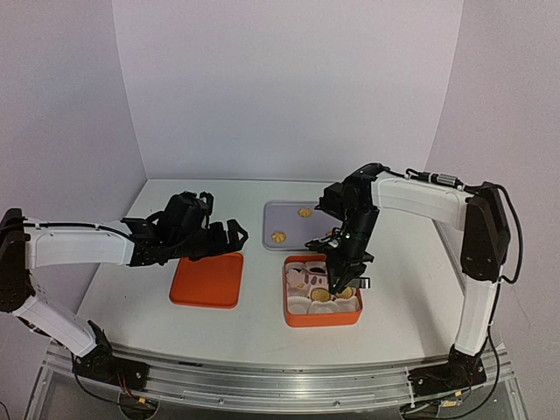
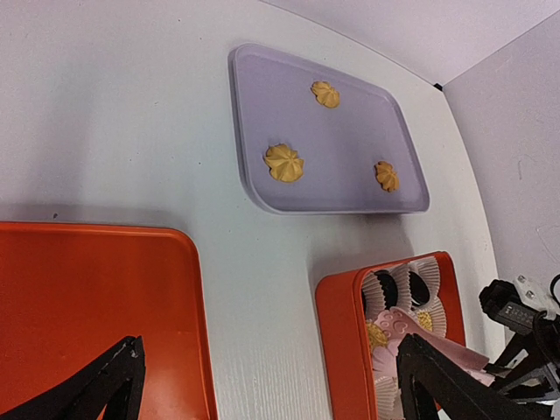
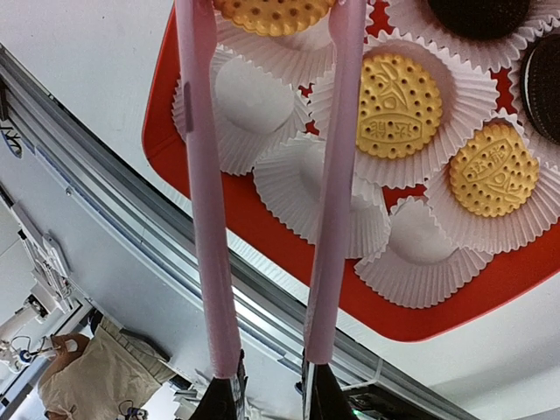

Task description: Pack the cookies

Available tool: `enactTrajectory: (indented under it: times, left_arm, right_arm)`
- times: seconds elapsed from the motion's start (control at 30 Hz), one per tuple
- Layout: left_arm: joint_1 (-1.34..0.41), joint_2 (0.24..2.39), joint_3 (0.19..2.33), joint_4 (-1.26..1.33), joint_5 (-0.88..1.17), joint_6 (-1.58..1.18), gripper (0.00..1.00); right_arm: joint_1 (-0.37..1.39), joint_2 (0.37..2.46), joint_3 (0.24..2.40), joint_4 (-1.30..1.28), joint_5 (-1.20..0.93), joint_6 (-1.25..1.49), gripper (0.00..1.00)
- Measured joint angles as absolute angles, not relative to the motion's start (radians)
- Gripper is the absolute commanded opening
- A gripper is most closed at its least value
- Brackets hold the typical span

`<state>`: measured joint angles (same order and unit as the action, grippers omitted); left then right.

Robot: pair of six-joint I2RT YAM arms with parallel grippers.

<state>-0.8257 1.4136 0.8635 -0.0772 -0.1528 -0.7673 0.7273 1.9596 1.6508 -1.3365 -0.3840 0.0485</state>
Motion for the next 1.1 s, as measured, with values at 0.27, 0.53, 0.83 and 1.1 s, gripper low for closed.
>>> enactTrajectory:
  times: [0.27, 0.53, 0.83, 1.1]
  left_arm:
    - [-0.826, 1.414, 0.863, -0.077, -0.153, -0.768, 1.00]
    - [-0.826, 1.414, 0.863, -0.077, -0.153, -0.768, 1.00]
    - [-0.826, 1.414, 0.863, -0.077, -0.153, -0.768, 1.00]
    - [-0.826, 1.414, 0.863, -0.077, -0.153, -0.768, 1.00]
  right_arm:
    - [0.727, 1.964, 1.656, -1.336, -0.362, 0.055, 0.21]
    - [0.729, 1.964, 1.656, -1.336, -0.338, 0.056, 0.27]
    - [0.729, 1.964, 1.656, -1.336, -0.334, 0.056, 0.33]
    - [0.729, 1.964, 1.656, -1.336, -0.334, 0.055, 0.31]
